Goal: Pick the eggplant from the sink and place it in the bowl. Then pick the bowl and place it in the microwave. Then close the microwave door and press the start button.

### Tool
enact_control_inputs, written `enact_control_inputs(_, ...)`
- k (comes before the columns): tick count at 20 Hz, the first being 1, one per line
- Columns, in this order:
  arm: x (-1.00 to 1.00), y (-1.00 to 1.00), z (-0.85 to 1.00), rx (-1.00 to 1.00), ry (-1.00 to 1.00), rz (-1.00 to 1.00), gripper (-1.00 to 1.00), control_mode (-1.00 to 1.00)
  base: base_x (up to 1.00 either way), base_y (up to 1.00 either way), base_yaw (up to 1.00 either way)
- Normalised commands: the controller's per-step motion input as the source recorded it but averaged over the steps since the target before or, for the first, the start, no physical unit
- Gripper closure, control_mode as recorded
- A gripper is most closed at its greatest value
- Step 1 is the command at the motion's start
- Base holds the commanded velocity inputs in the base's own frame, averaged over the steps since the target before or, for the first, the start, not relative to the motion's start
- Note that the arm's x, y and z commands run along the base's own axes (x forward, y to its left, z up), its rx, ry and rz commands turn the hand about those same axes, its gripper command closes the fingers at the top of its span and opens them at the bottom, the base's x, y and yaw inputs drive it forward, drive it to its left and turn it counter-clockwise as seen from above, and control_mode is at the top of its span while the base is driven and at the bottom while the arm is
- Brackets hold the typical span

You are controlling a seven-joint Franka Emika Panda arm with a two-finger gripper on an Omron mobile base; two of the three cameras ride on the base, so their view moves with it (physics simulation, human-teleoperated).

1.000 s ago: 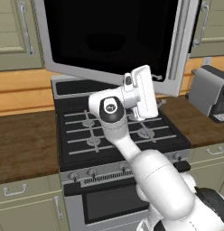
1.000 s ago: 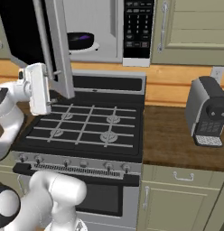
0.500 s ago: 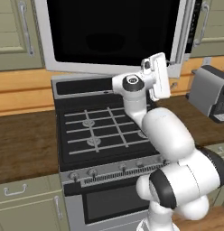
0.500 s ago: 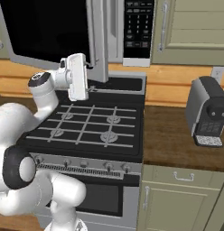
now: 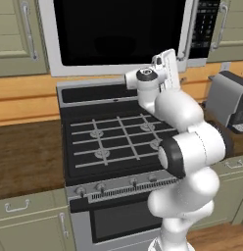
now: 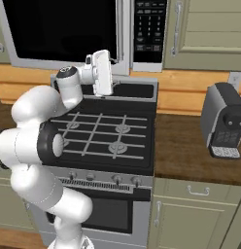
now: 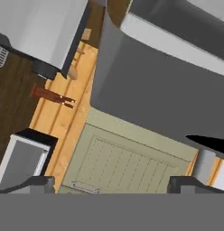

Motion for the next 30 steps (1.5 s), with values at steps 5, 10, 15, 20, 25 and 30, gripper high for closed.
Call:
enact_control_inputs(5, 1.0, -0.52, 0.0, 0.1, 0.0, 0.07, -1.0, -1.0, 0.0, 0.0, 0.0)
enact_control_inputs(10, 0.37, -0.33, 0.0, 0.17, -0.01, 0.18, -1.0, -1.0, 0.0, 0.0, 0.0)
enact_control_inputs(15, -0.73, -0.03, 0.05, 0.25, -0.14, 0.3, -1.0, -1.0, 0.0, 0.0, 0.0)
enact_control_inputs(20, -1.0, -0.08, 0.21, 0.34, -0.18, 0.36, -1.0, -1.0, 0.0, 0.0, 0.0)
enact_control_inputs(25, -0.34, -0.89, 0.63, 0.24, -0.2, 0.33, -1.0, -1.0, 0.0, 0.0, 0.0)
enact_control_inputs(30, -0.01, -0.88, 0.34, 0.11, -0.13, 0.4, -1.0, -1.0, 0.0, 0.0, 0.0)
